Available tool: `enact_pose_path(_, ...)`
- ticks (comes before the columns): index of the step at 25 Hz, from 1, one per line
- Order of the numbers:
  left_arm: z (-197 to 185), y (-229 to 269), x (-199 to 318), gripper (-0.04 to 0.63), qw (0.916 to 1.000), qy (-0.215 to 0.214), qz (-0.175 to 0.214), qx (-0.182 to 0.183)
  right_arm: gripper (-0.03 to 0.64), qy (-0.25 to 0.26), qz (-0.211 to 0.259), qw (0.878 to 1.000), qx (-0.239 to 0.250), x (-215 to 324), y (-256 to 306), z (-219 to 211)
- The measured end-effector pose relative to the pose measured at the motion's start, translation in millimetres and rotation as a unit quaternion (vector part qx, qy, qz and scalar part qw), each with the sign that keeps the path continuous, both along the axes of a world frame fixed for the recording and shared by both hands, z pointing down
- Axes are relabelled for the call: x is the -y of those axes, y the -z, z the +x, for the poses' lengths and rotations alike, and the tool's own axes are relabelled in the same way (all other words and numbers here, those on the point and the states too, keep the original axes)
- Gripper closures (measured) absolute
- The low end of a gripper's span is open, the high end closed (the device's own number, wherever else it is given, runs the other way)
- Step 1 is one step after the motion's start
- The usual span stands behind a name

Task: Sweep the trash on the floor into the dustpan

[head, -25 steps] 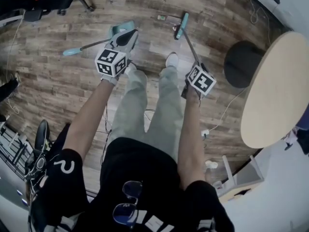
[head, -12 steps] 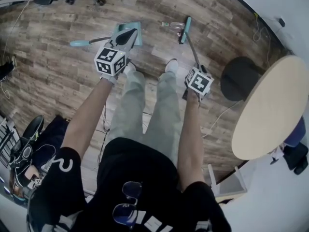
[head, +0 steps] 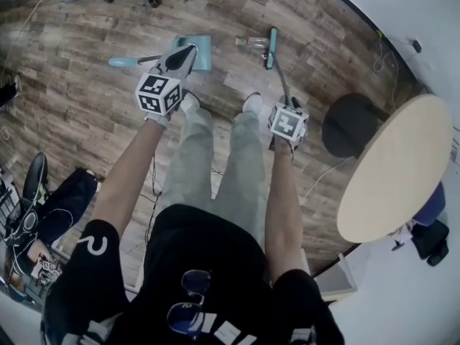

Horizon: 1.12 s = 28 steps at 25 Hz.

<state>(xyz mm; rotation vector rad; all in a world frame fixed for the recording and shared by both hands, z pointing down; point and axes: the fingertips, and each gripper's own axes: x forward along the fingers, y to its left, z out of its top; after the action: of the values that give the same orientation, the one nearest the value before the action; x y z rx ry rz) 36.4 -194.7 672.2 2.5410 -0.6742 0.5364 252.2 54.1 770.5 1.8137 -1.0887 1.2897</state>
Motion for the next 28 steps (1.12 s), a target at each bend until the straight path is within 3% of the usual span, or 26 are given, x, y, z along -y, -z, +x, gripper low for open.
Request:
enact_pose_path(6,-25.4,3.3,12.4,0.598,0.9997,0.010,0.016,0.014,0.531,0.053,-0.013,0.998,-0.025,15.5,1.1,-16.1)
enact_pose_path(18,-58.9,0.7,37.7,0.598,0.9962,0.083,0.008,0.025,0.531,0.103,-0.020,0.994,-0.020,51.1,3.5,-31.1)
enact_pose_path(28,-81.9,2.5,36.5,0.598,0.9957,0.091,0.003,0.019,0.531,0.129,-0.023,0.991,-0.027,60.1,5.5,-45.4)
